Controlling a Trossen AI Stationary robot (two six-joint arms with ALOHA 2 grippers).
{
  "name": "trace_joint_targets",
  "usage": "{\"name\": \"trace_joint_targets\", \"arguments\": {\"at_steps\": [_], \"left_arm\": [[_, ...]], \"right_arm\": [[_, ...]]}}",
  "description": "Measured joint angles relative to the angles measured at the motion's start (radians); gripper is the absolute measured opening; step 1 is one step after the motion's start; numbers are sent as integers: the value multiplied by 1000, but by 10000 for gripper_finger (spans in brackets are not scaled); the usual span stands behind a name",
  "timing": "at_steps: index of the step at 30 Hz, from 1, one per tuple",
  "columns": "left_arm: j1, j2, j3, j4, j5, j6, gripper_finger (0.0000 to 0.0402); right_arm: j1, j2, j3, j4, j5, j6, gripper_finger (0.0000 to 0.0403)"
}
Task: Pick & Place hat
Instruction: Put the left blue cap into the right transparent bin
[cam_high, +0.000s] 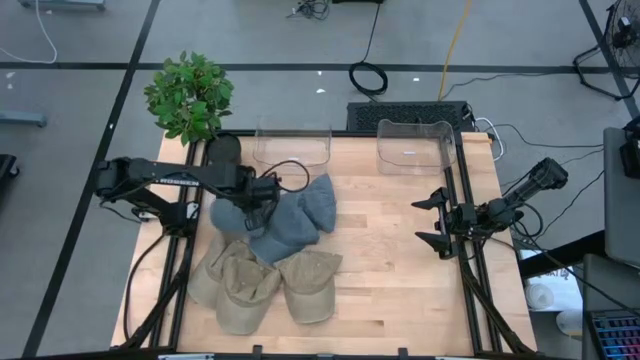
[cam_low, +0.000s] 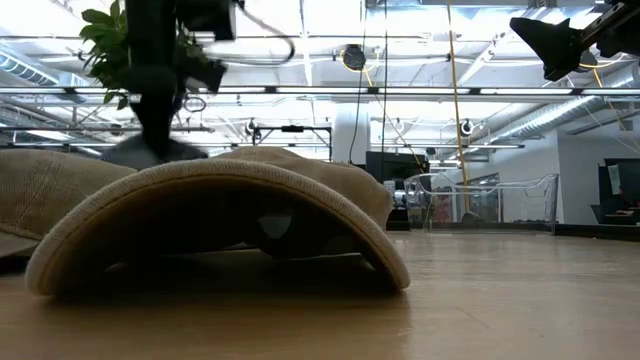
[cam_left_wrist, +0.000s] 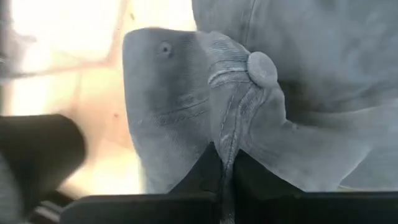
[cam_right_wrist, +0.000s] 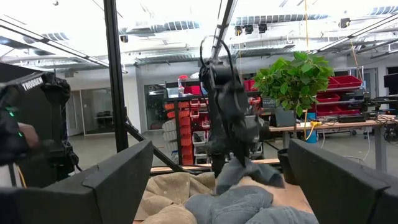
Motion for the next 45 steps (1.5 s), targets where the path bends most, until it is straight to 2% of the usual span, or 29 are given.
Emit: {"name": "trace_joint_targets", "arguments": {"at_steps": [6,12,26,32,35,39,45], "left_arm": [[-66,0,207,-108,-69,-2,6],[-113,-1,358,-109,-137,13,7],[-141,51,402,-3,-151,91,6],[-139,144,422,59,-112,182,6],[-134,189,458,77,-92,218,6],[-134,270,566,72,-88,285,10],[-134,398,821,-43,-88,386,6]], "right_arm": [[0,0,0,0,0,0,361],[0,0,0,0,0,0,361],[0,0,0,0,0,0,361],[0,1,0,14,0,8,361],[0,4,0,20,4,93,361],[0,9,0,17,2,189,361],[0,11,0,6,38,184,361]]}}
